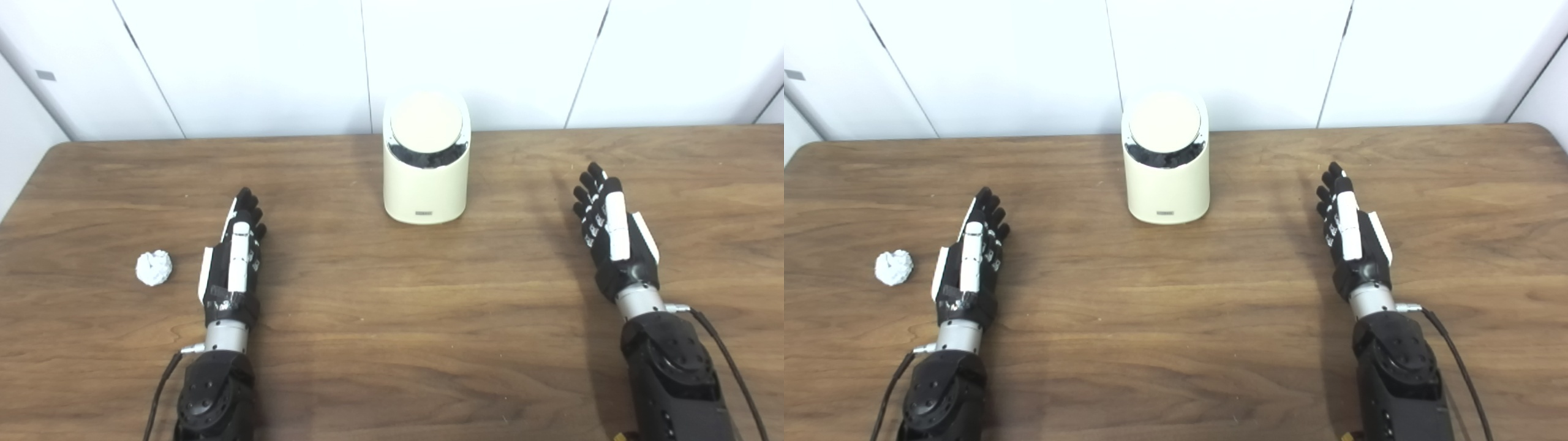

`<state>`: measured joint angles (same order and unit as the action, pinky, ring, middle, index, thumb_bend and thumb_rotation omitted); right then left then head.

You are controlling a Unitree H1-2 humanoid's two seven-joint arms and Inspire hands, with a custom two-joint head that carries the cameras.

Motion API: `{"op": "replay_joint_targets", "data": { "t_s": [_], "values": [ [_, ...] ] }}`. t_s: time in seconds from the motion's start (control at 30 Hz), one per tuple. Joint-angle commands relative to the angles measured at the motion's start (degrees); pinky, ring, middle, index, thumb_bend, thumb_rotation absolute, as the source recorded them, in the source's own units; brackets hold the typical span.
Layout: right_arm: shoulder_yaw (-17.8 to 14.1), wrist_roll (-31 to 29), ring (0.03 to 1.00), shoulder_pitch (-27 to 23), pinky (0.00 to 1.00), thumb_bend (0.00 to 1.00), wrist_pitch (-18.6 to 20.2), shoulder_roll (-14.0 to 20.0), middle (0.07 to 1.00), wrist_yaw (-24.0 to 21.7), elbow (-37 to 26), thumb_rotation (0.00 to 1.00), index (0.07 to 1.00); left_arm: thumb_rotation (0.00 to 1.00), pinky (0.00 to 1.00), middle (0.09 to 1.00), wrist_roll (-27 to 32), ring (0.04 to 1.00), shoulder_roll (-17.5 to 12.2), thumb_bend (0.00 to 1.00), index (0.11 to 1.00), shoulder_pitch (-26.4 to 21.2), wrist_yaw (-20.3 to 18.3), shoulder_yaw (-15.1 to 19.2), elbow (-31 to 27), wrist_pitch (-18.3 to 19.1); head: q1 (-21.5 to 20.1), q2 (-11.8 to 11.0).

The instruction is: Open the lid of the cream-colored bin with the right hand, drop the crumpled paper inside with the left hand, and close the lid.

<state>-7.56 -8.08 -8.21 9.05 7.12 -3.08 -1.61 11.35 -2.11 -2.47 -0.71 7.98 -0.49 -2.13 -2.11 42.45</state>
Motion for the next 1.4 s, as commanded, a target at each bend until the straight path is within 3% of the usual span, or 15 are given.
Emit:
{"op": "replay_joint_targets", "data": {
  "t_s": [0.0, 0.7, 0.93, 1.37],
  "values": [
    [-0.26, -0.09, 0.98, -2.0, 1.0, 0.59, -1.62, 0.49, 0.991, 0.08, -0.86, 1.0, 1.0, 0.83, 1.0, 0.992, 0.11, 1.0, -0.51, 0.4, 0.993, -0.65, -0.5, -0.02, 0.42, -0.61, -0.08, -0.02],
    [-0.37, -0.13, 0.981, -2.0, 1.0, 0.59, -2.08, 0.63, 0.991, -0.05, -0.71, 1.0, 1.0, 0.84, 1.0, 0.986, -0.16, 1.0, -0.35, 0.4, 0.992, -0.62, -0.34, -0.07, 0.45, -0.79, -0.05, -0.25],
    [-0.44, -0.44, 0.978, -1.28, 1.0, 0.58, -2.71, 0.33, 0.987, -0.2, -0.21, 1.0, 1.0, 0.86, 1.0, 1.0, -0.59, 1.0, -0.48, 0.39, 1.0, -0.2, -1.27, -0.72, 2.08, -2.9, 0.1, -4.29],
    [-0.71, -1.24, 0.963, -1.19, 1.0, 0.53, -9.8, 1.24, 0.988, -2.13, 5.77, 1.0, 1.0, 0.85, 1.0, 0.991, -1.76, 0.997, 1.18, 0.41, 0.995, 0.1, 0.08, -1.17, 5.29, -5.01, 0.79, -10.68]
  ]
}}
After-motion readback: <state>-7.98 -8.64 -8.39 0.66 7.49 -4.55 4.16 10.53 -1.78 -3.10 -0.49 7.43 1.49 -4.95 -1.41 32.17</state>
